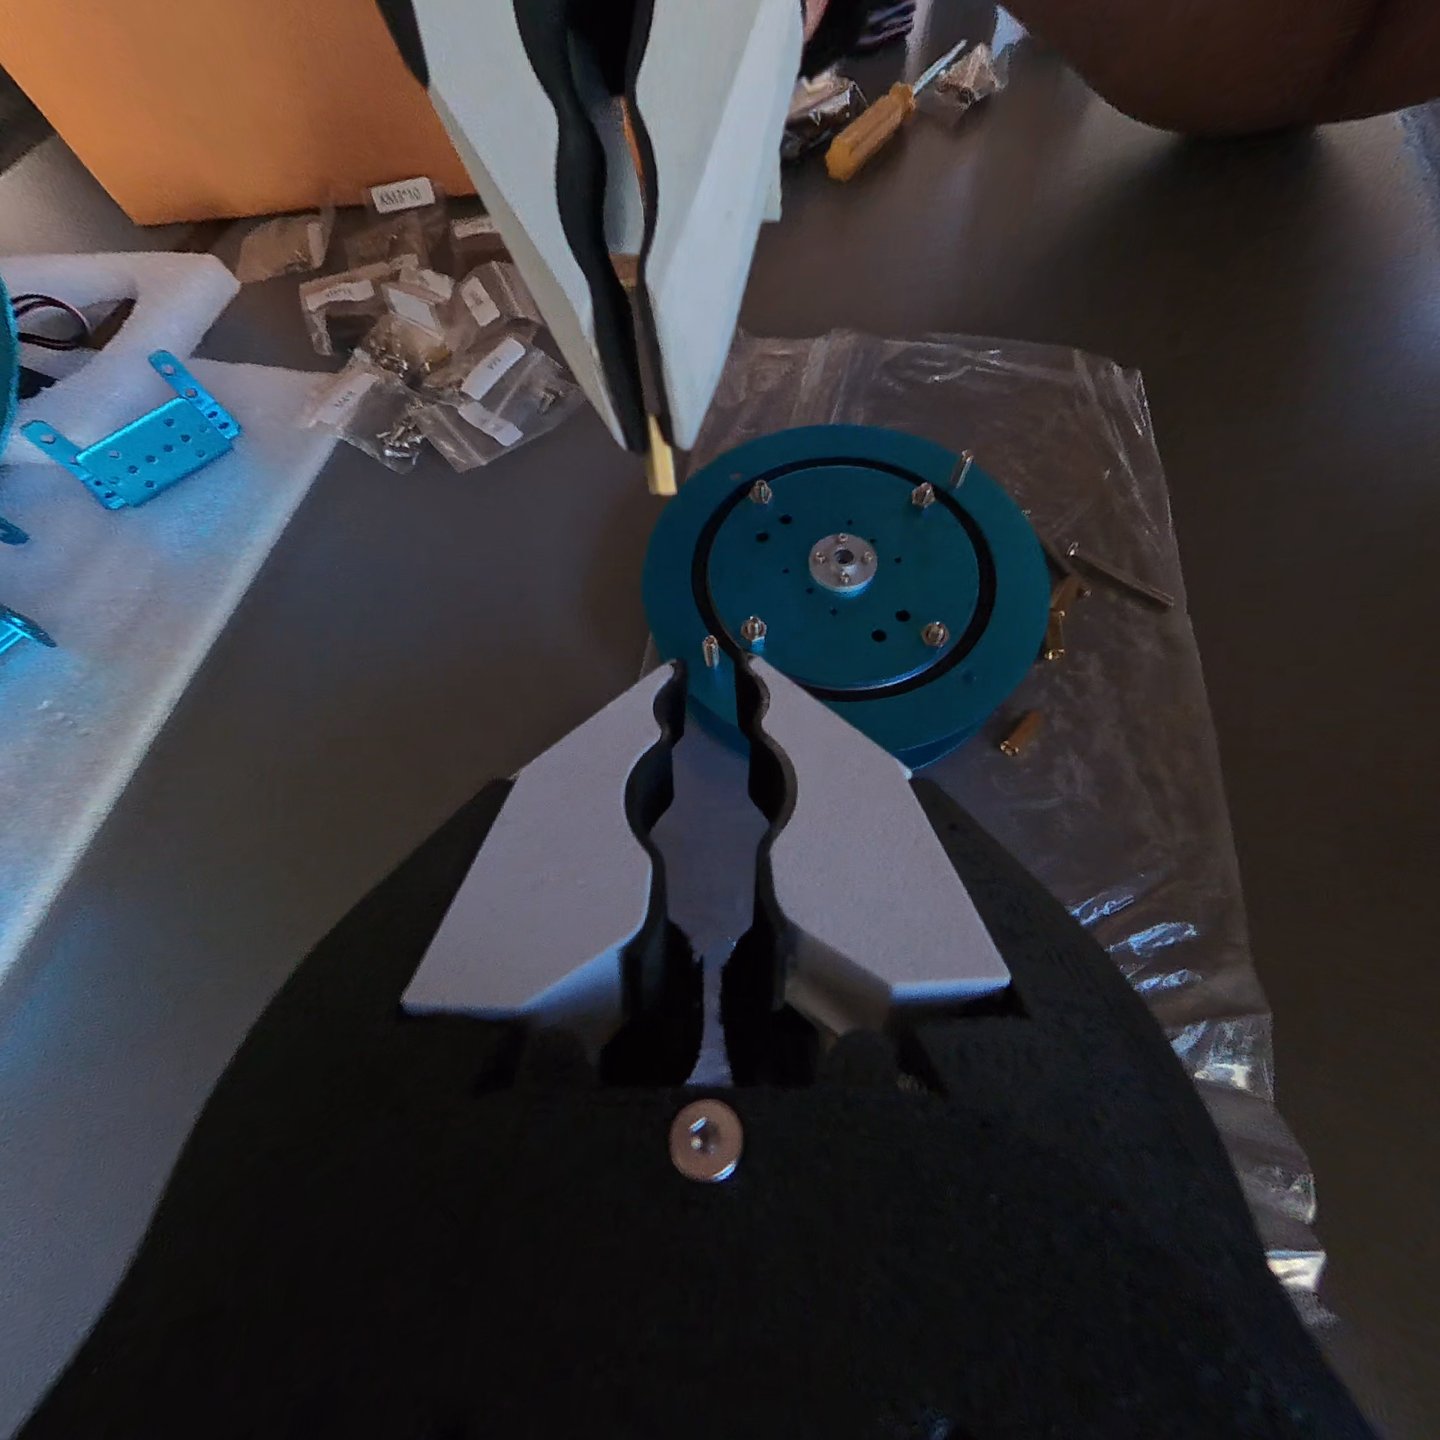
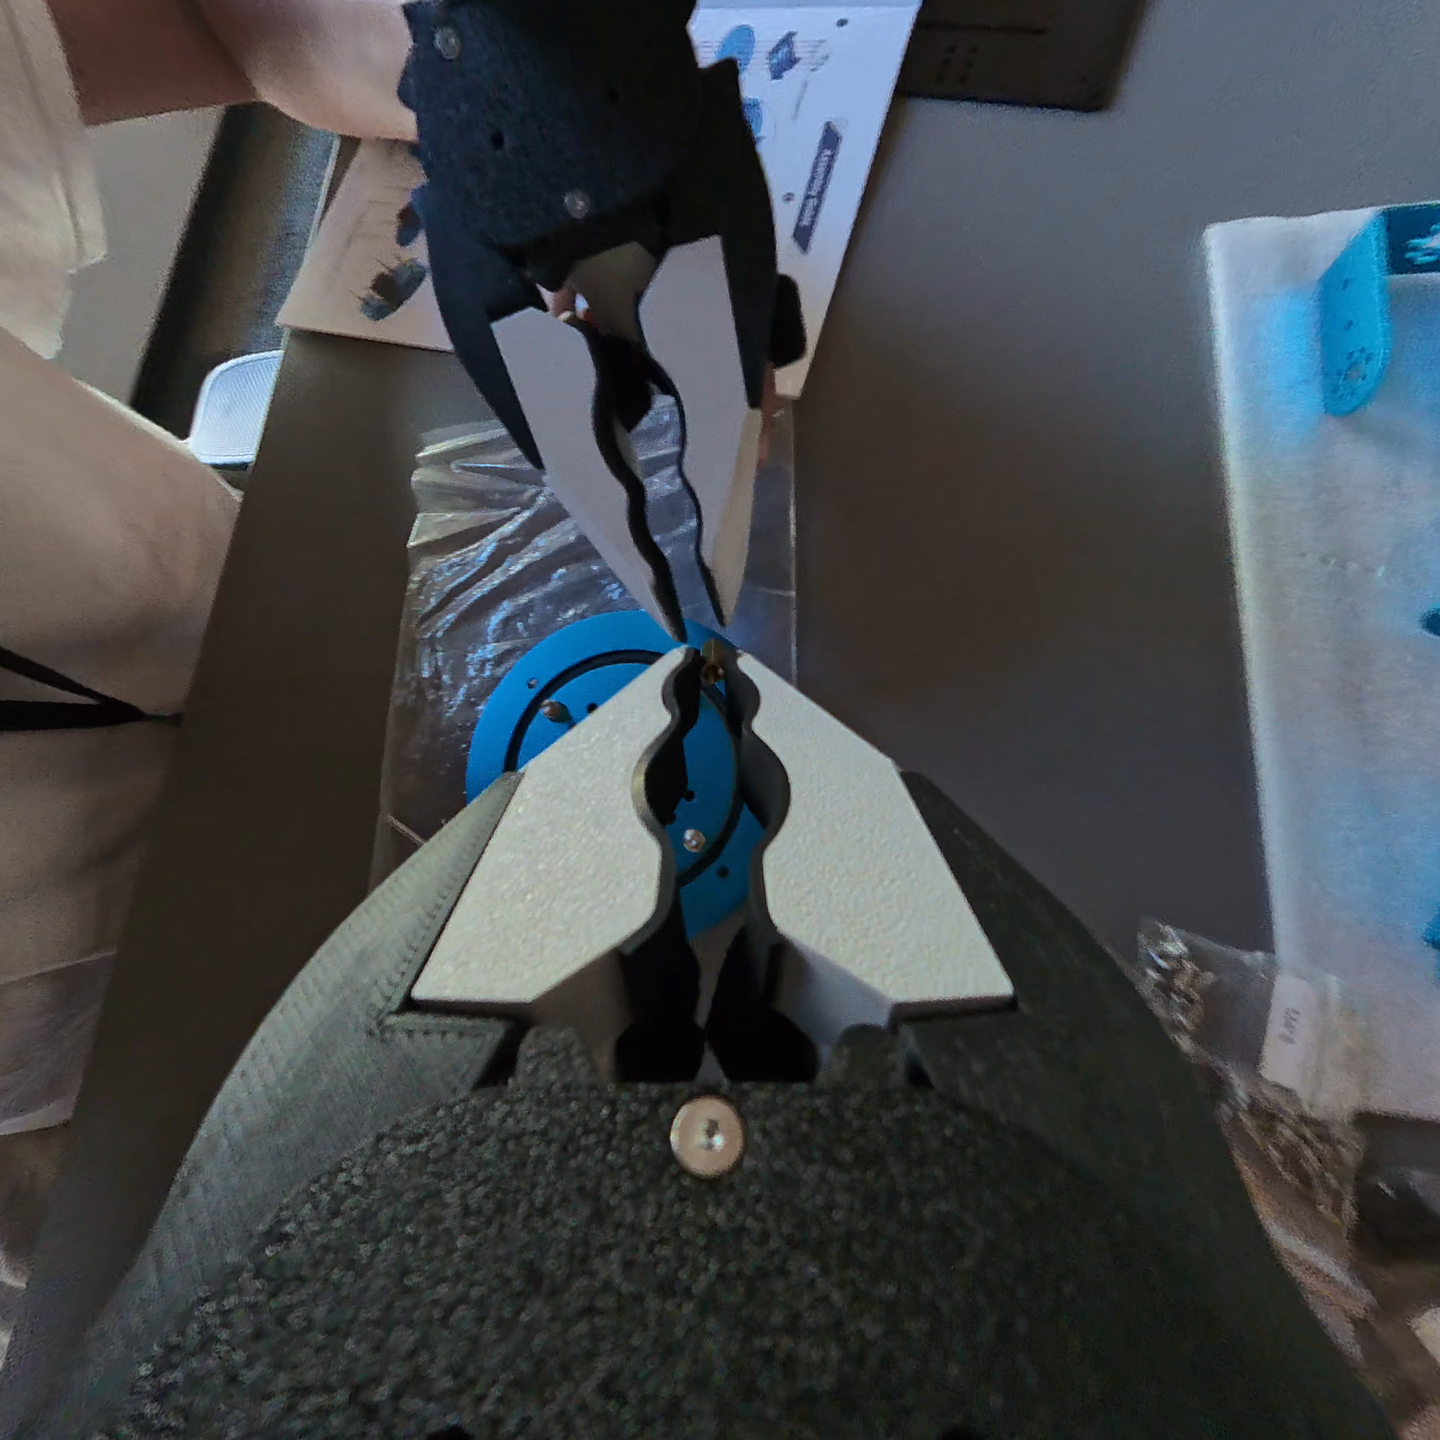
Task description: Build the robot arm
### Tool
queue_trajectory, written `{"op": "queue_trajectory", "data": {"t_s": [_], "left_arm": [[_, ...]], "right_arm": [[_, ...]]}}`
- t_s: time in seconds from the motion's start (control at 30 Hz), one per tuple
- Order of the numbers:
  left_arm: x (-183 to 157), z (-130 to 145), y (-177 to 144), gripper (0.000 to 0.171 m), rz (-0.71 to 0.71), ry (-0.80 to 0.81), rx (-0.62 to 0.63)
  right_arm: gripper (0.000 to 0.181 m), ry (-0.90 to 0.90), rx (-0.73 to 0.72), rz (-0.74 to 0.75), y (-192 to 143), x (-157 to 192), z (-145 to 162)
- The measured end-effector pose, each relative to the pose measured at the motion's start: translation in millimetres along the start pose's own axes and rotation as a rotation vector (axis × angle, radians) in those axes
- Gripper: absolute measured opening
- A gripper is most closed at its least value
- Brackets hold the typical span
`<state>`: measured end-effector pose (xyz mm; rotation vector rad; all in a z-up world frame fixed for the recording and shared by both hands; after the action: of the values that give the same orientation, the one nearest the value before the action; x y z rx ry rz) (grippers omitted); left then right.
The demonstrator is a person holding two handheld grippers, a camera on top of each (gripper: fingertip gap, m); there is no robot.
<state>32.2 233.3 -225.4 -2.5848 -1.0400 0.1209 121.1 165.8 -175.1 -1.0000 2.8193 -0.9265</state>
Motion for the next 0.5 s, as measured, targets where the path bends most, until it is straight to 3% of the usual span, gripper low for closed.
{"op": "queue_trajectory", "data": {"t_s": [0.2, 0.5], "left_arm": [[-2.3, 3.5, 7.9, 0.01, 0.006, 0.029, -0.002], [1.2, 7.0, 16.7, 0.003, 0.014, -0.005, -0.016]], "right_arm": [[0.005, -0.06, 0.064, -0.001, 18.4, 6.5, 18.9], [0.005, -0.11, 0.174, 0.005, 25.5, 2.9, 17.5]]}}
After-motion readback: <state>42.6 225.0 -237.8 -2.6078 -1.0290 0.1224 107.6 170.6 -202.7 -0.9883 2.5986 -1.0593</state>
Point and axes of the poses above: each gripper's, where its closed fingertips meet, y out along the fingers, z out of its underside, x = y × z across the jaws, the point moved 6 cm from there along -y, back along the fingers, and after that the axes turned 12 degrees about -x, right-handed, at the moved point
